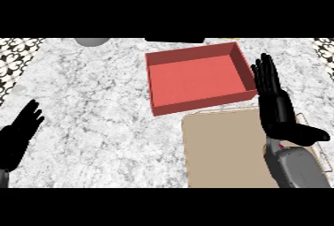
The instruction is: Pick the cupcake from the tray and place it in the cardboard box
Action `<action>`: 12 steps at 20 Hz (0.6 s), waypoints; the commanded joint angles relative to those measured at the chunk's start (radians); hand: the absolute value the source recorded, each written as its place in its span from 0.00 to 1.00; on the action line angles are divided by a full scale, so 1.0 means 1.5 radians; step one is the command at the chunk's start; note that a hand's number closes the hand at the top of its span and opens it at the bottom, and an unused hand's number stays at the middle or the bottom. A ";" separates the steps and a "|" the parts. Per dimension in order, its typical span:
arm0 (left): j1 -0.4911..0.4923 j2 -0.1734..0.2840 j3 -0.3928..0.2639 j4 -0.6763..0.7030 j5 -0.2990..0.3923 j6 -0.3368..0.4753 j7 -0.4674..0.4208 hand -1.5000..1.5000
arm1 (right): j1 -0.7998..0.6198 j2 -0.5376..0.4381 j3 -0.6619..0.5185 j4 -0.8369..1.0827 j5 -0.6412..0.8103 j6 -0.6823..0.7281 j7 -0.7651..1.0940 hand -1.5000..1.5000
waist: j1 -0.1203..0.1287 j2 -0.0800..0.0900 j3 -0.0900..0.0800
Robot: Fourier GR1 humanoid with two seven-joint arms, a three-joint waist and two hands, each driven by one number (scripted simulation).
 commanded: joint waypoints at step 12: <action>-0.035 -0.088 -0.135 -0.077 -0.219 0.126 -0.050 0.50 | 0.039 -0.095 -0.071 0.111 0.008 0.102 -0.069 0.00 | -0.028 0.010 0.010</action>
